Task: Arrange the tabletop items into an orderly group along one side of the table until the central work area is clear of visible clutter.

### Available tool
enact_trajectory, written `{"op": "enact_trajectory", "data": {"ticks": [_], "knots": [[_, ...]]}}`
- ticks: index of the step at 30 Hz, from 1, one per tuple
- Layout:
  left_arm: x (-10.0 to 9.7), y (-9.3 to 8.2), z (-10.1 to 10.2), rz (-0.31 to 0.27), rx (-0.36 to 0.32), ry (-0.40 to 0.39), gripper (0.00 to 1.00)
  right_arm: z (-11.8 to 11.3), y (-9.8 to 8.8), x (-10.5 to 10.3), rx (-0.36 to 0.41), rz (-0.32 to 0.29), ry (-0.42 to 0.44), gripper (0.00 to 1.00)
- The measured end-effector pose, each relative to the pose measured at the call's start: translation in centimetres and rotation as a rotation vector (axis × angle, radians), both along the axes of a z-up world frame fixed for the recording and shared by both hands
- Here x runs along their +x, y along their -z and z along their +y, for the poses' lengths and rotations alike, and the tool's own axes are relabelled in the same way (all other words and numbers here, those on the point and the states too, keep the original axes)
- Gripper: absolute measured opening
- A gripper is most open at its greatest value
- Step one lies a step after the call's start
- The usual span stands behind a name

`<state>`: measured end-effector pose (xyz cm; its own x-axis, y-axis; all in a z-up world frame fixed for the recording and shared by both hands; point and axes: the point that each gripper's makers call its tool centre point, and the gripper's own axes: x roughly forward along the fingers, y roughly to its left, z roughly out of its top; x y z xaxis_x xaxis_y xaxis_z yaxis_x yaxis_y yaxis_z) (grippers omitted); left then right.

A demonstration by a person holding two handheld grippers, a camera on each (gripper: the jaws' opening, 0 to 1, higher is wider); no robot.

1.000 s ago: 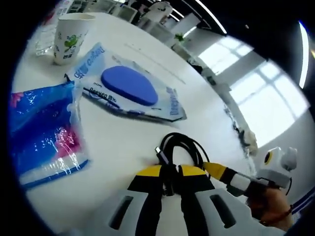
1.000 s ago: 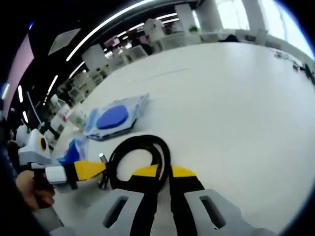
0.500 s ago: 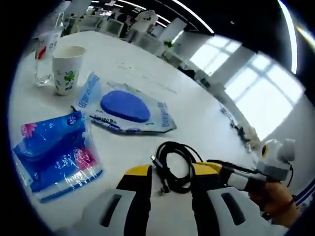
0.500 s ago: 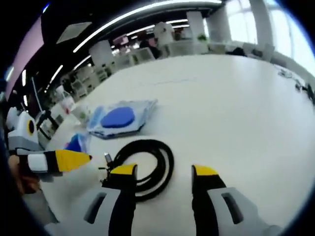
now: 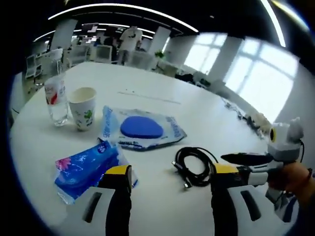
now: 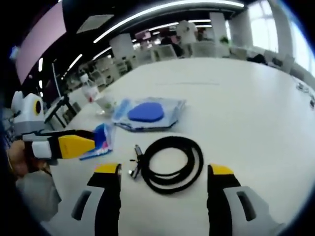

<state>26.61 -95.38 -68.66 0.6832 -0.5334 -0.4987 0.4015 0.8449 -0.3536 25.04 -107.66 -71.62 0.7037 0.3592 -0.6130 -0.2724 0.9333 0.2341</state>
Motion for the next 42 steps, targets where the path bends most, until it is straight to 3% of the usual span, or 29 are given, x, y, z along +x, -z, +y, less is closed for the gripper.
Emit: {"op": "enact_trajectory", "data": {"ticks": [3, 8, 16, 28, 36, 42], "knots": [[-0.2, -0.4, 0.7, -0.026, -0.011, -0.011, 0.76, 0.8, -0.5, -0.3, 0.001, -0.017, -0.024, 0.77], [-0.5, -0.6, 2.4, -0.072, 0.049, -0.019, 0.92, 2.6, -1.2, -1.1, 0.003, -0.041, -0.089, 0.81], [-1.2, 0.8, 6.1, -0.042, 0.165, -0.046, 0.94, 4.8, -2.0, -1.4, 0.018, -0.083, -0.148, 0.84], [-2.0, 2.5, 10.9, 0.020, 0.231, -0.141, 0.81, 7.9, -2.7, -1.3, 0.021, -0.139, -0.245, 0.82], [-2.1, 3.8, 13.8, 0.063, 0.277, -0.218, 0.65, 10.0, -2.3, -0.5, 0.023, -0.140, -0.304, 0.73], [-2.3, 4.4, 14.7, 0.074, 0.277, -0.249, 0.56, 11.4, -1.9, 0.0, 0.027, -0.141, -0.335, 0.65]]}}
